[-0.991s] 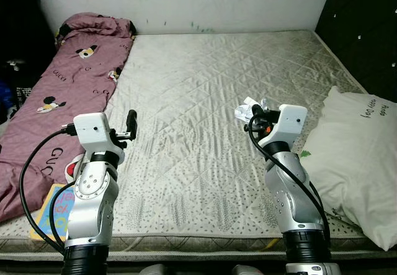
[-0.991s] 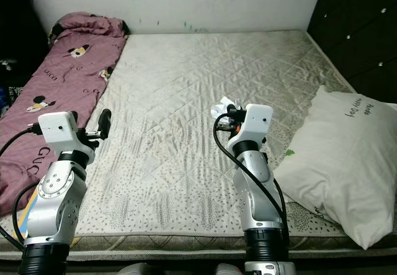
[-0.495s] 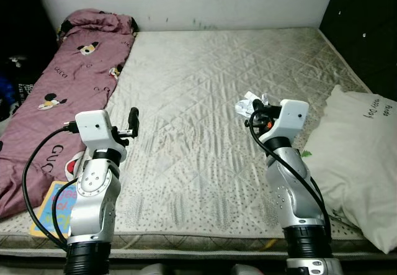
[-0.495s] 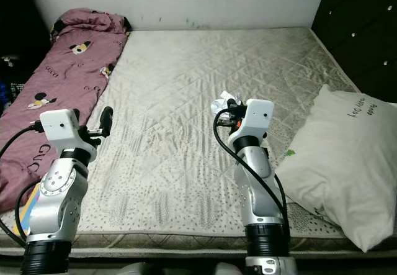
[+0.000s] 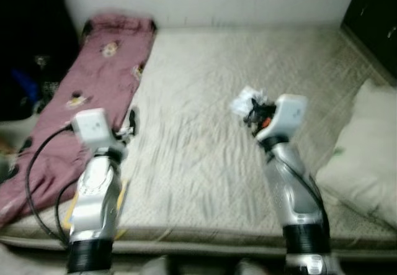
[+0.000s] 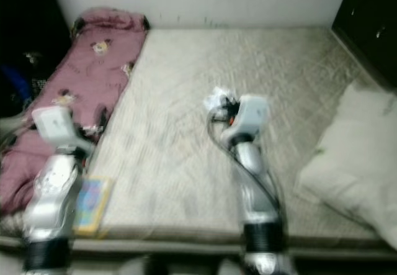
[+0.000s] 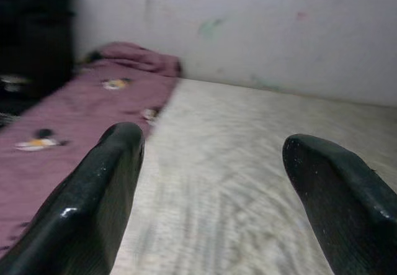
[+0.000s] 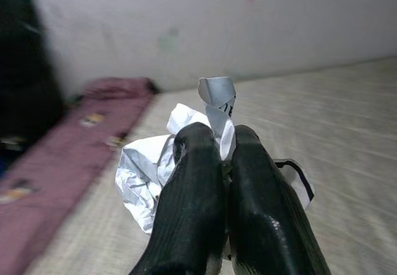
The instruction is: Clean up the room
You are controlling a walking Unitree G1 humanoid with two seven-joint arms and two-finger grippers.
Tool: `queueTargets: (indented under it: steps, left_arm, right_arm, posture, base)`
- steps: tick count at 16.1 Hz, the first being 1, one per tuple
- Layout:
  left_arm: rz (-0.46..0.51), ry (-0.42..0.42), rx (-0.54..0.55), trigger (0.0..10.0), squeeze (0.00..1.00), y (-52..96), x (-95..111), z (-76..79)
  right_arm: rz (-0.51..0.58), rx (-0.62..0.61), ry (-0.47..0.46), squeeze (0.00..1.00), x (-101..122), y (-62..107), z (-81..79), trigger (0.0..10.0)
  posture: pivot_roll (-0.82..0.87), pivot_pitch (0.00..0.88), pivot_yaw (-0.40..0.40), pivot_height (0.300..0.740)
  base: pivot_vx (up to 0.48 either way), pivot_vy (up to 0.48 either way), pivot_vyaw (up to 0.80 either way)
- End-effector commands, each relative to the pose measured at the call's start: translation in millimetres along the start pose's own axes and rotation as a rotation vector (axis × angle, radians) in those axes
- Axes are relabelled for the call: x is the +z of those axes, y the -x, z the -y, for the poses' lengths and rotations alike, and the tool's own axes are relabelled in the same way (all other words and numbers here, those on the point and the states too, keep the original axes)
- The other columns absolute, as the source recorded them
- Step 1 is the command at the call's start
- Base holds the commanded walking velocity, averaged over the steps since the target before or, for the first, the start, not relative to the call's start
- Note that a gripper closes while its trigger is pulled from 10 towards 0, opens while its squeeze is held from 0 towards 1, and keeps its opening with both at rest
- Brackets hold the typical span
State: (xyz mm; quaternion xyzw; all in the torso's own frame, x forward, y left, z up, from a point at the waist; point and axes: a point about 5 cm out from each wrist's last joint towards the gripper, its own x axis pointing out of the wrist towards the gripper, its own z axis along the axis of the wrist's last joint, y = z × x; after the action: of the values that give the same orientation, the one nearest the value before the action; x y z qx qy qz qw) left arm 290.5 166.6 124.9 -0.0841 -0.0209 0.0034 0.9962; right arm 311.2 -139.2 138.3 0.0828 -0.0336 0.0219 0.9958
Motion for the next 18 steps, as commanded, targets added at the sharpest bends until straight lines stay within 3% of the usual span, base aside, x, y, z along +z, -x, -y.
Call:
queueTargets:
  steps: [1, 4, 18]
  left_arm:
    - [0.009, -0.012, 0.012, 10.0, 0.0, -0.7, 3.6, -8.3]
    - [0.012, -0.004, 0.005, 10.0, 0.0, -1.2, 3.9, -8.2]
    - [0.004, -0.01, 0.003, 10.0, 0.0, -3.1, 2.1, -6.5]
  right_arm:
    - [0.015, 0.013, -0.003, 0.0, 2.5, -2.1, -8.2, 10.0]
    - [0.03, 0.034, 0.067, 0.0, 2.8, -3.7, -13.6, 10.0]
    - [0.044, 0.1, 0.05, 0.0, 4.9, -4.9, -21.2, 10.0]
  posture:
    - [-0.12, 0.0, 0.049, 0.74]
    - [-0.12, 0.0, 0.049, 0.74]
    - [-0.12, 0.0, 0.048, 0.74]
  base:
    - [0.0, 0.48, 0.0]
    - [0.0, 0.48, 0.0]
    - [0.0, 0.48, 0.0]
